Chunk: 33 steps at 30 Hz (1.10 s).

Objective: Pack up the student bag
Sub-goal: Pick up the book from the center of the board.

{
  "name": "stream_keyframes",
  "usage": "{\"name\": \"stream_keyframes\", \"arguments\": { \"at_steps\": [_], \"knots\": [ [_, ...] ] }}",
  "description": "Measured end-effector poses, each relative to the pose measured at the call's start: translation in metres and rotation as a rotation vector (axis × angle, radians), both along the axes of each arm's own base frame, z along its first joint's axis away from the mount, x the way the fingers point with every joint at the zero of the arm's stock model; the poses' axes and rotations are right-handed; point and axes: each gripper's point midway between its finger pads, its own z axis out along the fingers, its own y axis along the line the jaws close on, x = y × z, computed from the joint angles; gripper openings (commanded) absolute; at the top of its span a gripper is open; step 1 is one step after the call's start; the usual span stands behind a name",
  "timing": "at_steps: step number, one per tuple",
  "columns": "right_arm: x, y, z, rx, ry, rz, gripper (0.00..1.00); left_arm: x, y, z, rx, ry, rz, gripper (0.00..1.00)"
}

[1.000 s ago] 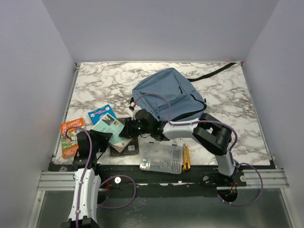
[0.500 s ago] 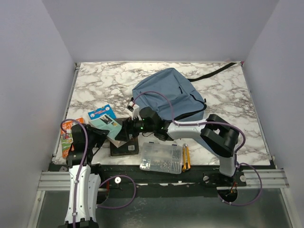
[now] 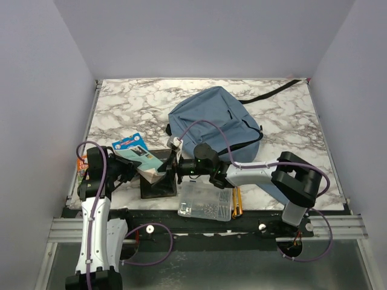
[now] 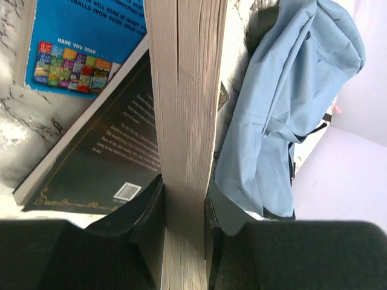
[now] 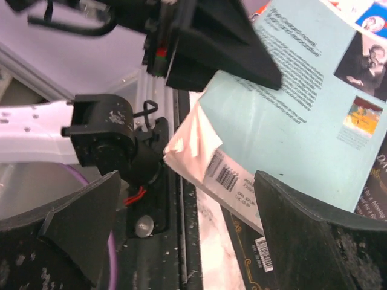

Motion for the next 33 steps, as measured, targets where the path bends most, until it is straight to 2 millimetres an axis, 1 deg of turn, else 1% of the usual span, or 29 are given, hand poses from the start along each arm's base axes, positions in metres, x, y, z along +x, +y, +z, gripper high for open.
{"name": "stream_keyframes", "arguments": {
  "at_steps": [2,4,6,8,10,12,14,15,16,17,18,19,21,23,24,25,26,27,28,29,31,32,33],
  "knots": [
    [-0.006,0.003,0.002,-0.01,-0.085,-0.007,0.94,0.0,-0.001,0.005,-0.013,0.022,-0.001,0.0],
    [-0.015,0.007,0.008,-0.015,-0.185,-0.031,0.92,-0.001,-0.002,0.009,-0.022,0.045,0.001,0.0],
    [-0.025,0.014,0.018,-0.016,-0.324,-0.095,0.92,-0.003,-0.003,0.014,-0.033,0.067,0.002,0.0],
    [-0.033,0.019,0.023,-0.032,-0.459,-0.166,0.9,-0.003,-0.005,0.018,-0.046,0.09,-0.003,0.0],
    [-0.031,0.019,0.022,-0.071,-0.585,-0.245,0.89,-0.004,-0.008,0.023,-0.067,0.119,-0.017,0.0],
    [-0.025,0.019,0.023,-0.11,-0.686,-0.311,0.85,-0.004,-0.01,0.026,-0.08,0.132,-0.025,0.0],
    [-0.012,0.02,0.024,-0.151,-0.766,-0.375,0.84,-0.003,-0.013,0.029,-0.094,0.138,-0.032,0.0],
    [-0.005,0.02,0.024,-0.174,-0.799,-0.405,0.81,-0.002,-0.014,0.031,-0.099,0.134,-0.036,0.0],
    [0.002,0.021,0.023,-0.196,-0.831,-0.43,0.78,-0.002,-0.014,0.033,-0.101,0.129,-0.038,0.0],
    [0.008,0.021,0.022,-0.218,-0.86,-0.45,0.71,-0.002,-0.015,0.036,-0.104,0.124,-0.041,0.0],
    [0.013,0.021,0.02,-0.238,-0.885,-0.467,0.66,-0.001,-0.015,0.039,-0.107,0.117,-0.044,0.0],
    [0.018,0.022,0.019,-0.258,-0.909,-0.481,0.64,-0.001,-0.016,0.041,-0.111,0.111,-0.047,0.0],
    [0.025,0.023,0.016,-0.289,-0.951,-0.504,0.5,-0.001,-0.018,0.045,-0.119,0.101,-0.053,0.0],
    [0.032,0.023,0.014,-0.319,-0.984,-0.532,0.33,-0.002,-0.019,0.046,-0.124,0.102,-0.056,0.0],
    [0.035,0.02,0.013,-0.334,-1.0,-0.55,0.2,-0.002,-0.019,0.046,-0.124,0.103,-0.056,0.0],
    [0.039,0.018,0.014,-0.343,-1.007,-0.574,0.09,-0.002,-0.019,0.046,-0.127,0.103,-0.054,0.1],
    [0.041,0.016,0.015,-0.349,-1.013,-0.588,0.01,-0.001,-0.019,0.047,-0.13,0.096,-0.055,0.28],
    [0.042,0.015,0.016,-0.353,-1.014,-0.605,0.01,0.0,-0.02,0.049,-0.131,0.084,-0.059,0.42],
    [0.043,0.013,0.018,-0.356,-1.013,-0.622,0.01,0.0,-0.021,0.052,-0.134,0.072,-0.063,0.52],
    [0.045,0.01,0.021,-0.355,-1.009,-0.646,0.01,0.001,-0.022,0.054,-0.136,0.059,-0.069,0.59],
    [0.046,0.004,0.025,-0.357,-0.989,-0.684,0.01,0.006,-0.026,0.068,-0.135,-0.017,-0.106,0.65],
    [0.048,-0.002,0.025,-0.366,-0.97,-0.704,0.01,0.008,-0.027,0.074,-0.135,-0.039,-0.116,0.7],
    [0.051,-0.009,0.026,-0.38,-0.949,-0.719,0.01,0.012,-0.028,0.085,-0.114,-0.085,-0.145,0.73]
  ]
}}
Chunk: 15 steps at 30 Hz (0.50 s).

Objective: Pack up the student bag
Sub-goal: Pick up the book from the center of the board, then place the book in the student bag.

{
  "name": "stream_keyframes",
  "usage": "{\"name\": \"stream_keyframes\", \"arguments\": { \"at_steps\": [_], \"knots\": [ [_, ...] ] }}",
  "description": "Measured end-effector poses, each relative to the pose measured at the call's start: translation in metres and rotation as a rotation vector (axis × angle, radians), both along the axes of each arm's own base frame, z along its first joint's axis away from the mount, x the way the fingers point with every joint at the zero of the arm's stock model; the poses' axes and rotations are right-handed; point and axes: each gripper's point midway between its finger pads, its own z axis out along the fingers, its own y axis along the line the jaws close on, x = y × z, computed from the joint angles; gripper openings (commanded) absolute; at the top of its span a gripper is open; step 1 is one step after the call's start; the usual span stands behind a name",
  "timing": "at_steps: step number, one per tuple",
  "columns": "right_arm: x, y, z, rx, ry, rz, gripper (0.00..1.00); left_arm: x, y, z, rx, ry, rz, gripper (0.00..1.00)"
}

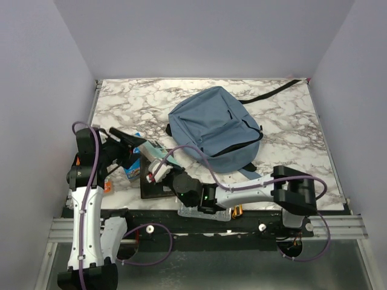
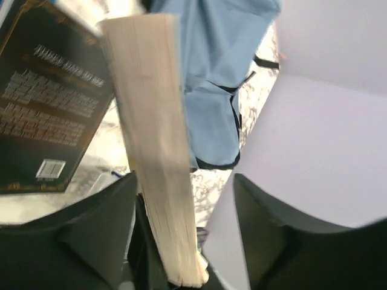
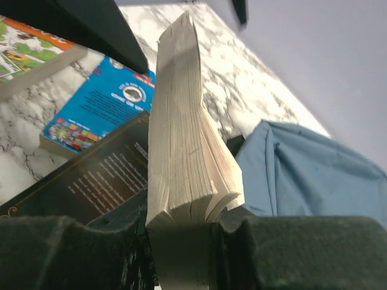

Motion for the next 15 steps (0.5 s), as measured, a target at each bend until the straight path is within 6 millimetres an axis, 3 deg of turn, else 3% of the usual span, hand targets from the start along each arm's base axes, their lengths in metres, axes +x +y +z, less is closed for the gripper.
{"name": "stream_keyframes", "arguments": {
  "at_steps": [5,8,12,15],
  "knots": [
    [0.027,-0.043,0.019,0.088,0.213,-0.072,0.01,0.026,-0.014,0.066,0.062,-0.264,-0.133,0.75],
    [0.083,-0.102,0.039,0.224,0.359,-0.224,0.01,0.035,-0.038,0.087,0.063,-0.403,-0.257,0.75],
    [0.131,-0.202,0.06,0.404,0.5,-0.442,0.01,0.025,-0.114,0.095,0.1,-0.538,-0.573,0.81],
    [0.142,-0.282,0.073,0.516,0.556,-0.604,0.01,0.019,-0.17,0.091,0.139,-0.619,-0.783,0.82]
  ]
}}
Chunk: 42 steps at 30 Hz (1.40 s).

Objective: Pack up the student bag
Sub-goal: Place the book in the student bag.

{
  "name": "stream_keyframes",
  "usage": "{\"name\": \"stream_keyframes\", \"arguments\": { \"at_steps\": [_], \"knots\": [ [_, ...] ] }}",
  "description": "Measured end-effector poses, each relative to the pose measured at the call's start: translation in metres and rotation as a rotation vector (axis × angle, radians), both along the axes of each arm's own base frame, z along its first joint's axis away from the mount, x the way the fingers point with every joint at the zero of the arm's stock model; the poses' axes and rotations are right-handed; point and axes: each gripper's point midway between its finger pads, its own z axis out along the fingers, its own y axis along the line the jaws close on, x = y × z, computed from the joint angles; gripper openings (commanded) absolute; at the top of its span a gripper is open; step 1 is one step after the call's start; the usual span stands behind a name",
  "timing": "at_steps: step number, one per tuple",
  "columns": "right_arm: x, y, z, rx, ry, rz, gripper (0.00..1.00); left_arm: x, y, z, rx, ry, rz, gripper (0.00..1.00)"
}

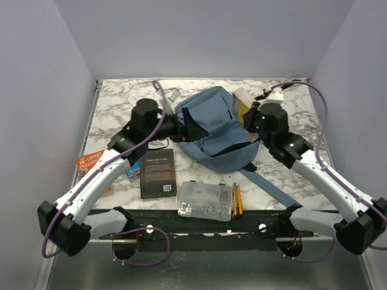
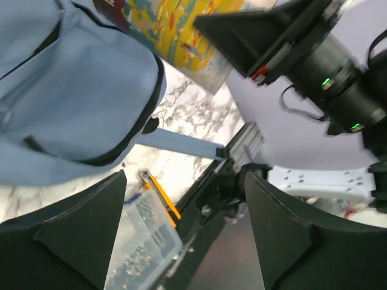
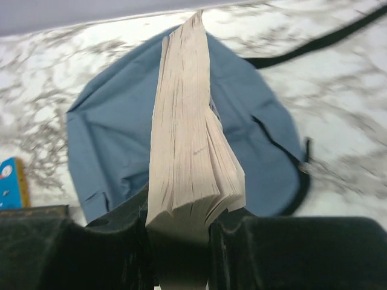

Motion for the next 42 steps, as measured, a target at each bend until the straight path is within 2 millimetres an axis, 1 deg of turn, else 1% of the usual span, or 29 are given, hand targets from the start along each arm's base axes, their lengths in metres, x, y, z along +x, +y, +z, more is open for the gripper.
{"name": "stream_keyframes", "arguments": {
  "at_steps": [1,3,4,6,9,11,12,14,16,19,22,25,27,29,31,33,34,35,38,40,42],
  "knots": [
    [-0.001,-0.023,0.002,0.018,0.019,-0.051,0.01,0.0,-0.021,-0.005,0.035,-0.038,-0.063,0.82],
    [-0.007,-0.06,0.002,0.035,0.062,-0.142,0.01,-0.001,-0.049,-0.012,0.083,-0.099,-0.14,0.82],
    [-0.012,-0.075,-0.001,0.032,0.089,-0.18,0.01,0.0,-0.064,-0.018,0.116,-0.131,-0.177,0.81],
    [-0.024,-0.097,-0.012,0.017,0.152,-0.237,0.01,0.001,-0.089,-0.03,0.173,-0.186,-0.236,0.8],
    [-0.047,-0.111,-0.024,0.01,0.219,-0.267,0.01,0.008,-0.125,-0.049,0.267,-0.269,-0.318,0.8],
    [-0.062,-0.116,-0.024,0.03,0.23,-0.272,0.01,0.013,-0.142,-0.063,0.323,-0.3,-0.351,0.79],
    [-0.069,-0.119,-0.022,0.043,0.225,-0.276,0.01,0.015,-0.148,-0.067,0.35,-0.313,-0.36,0.78],
    [-0.081,-0.124,-0.014,0.07,0.206,-0.281,0.01,0.021,-0.162,-0.086,0.423,-0.333,-0.39,0.76],
    [-0.091,-0.129,-0.006,0.094,0.182,-0.284,0.01,0.026,-0.169,-0.099,0.472,-0.338,-0.4,0.74],
    [-0.101,-0.135,0.002,0.11,0.161,-0.291,0.01,0.034,-0.175,-0.12,0.55,-0.333,-0.405,0.72],
    [-0.109,-0.14,0.009,0.111,0.157,-0.297,0.01,0.039,-0.171,-0.137,0.616,-0.324,-0.398,0.71],
    [-0.114,-0.142,0.013,0.108,0.164,-0.299,0.01,0.044,-0.166,-0.153,0.674,-0.315,-0.387,0.62],
    [-0.118,-0.144,0.014,0.107,0.168,-0.3,0.01,0.048,-0.163,-0.165,0.715,-0.307,-0.381,0.53],
    [-0.122,-0.145,0.013,0.114,0.175,-0.302,0.0,0.05,-0.16,-0.175,0.748,-0.298,-0.379,0.42],
    [-0.128,-0.144,0.011,0.122,0.19,-0.291,0.01,0.053,-0.158,-0.182,0.773,-0.296,-0.376,0.32],
    [-0.133,-0.141,0.009,0.133,0.208,-0.267,0.01,0.057,-0.158,-0.184,0.79,-0.301,-0.367,0.18],
    [-0.136,-0.138,0.007,0.14,0.22,-0.248,0.01,0.06,-0.157,-0.185,0.801,-0.307,-0.357,0.08],
    [-0.139,-0.134,0.006,0.152,0.235,-0.227,0.01,0.062,-0.155,-0.184,0.815,-0.312,-0.344,0.0],
    [-0.152,-0.117,-0.002,0.211,0.31,-0.159,0.01,0.074,-0.148,-0.178,0.855,-0.333,-0.28,0.0],
    [-0.163,-0.103,-0.007,0.28,0.385,-0.114,0.01,0.08,-0.144,-0.172,0.872,-0.343,-0.237,0.0],
    [-0.174,-0.086,-0.009,0.371,0.458,-0.068,0.01,0.085,-0.138,-0.16,0.876,-0.354,-0.182,0.0]
  ]
}}
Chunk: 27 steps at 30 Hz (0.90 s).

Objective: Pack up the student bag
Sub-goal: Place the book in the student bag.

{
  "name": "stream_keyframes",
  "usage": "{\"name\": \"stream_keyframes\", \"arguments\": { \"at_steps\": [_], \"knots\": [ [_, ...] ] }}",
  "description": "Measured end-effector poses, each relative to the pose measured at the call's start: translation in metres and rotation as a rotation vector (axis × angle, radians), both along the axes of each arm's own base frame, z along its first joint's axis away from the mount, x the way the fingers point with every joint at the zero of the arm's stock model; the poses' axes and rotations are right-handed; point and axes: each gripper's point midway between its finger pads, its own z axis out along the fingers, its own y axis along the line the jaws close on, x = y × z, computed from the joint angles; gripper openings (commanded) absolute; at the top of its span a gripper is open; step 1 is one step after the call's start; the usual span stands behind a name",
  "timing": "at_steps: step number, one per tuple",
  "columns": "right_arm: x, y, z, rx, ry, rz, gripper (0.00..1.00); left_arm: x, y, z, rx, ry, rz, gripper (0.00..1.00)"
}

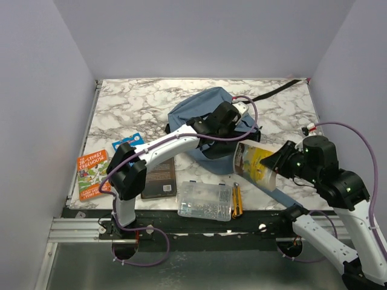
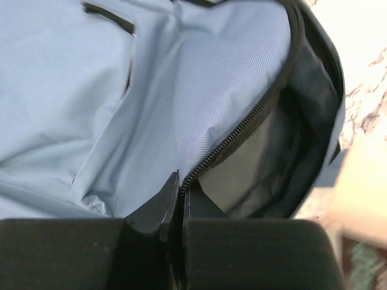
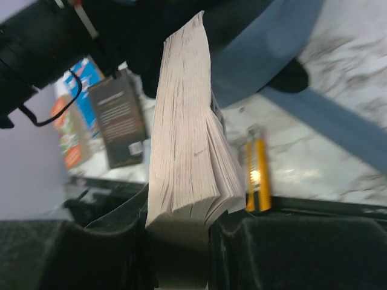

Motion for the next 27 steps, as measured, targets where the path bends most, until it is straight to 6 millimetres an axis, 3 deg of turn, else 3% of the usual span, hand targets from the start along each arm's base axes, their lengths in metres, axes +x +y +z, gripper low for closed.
{"name": "stream_keyframes", "arguments": {
  "at_steps": [5,10,14,19,24,27],
  "knots": [
    [-0.012,0.037,-0.007,0.266,0.1,0.03,0.01,0.0,0.012,0.05,-0.091,-0.067,0.068,0.0],
    [0.003,0.066,-0.03,0.493,0.197,-0.022,0.0,-0.009,0.021,0.086,-0.185,-0.113,0.076,0.0],
    [0.02,0.076,-0.054,0.611,0.26,-0.111,0.0,-0.012,0.025,0.089,-0.209,-0.129,0.076,0.0],
    [0.036,0.08,-0.059,0.738,0.278,-0.198,0.0,-0.017,0.031,0.08,-0.23,-0.125,0.072,0.0],
    [0.054,0.061,-0.057,0.839,0.224,-0.314,0.0,-0.015,0.032,0.082,-0.263,-0.132,0.075,0.0],
    [0.07,0.05,-0.067,0.904,0.224,-0.383,0.0,-0.014,0.03,0.083,-0.276,-0.131,0.07,0.0]
  ]
}}
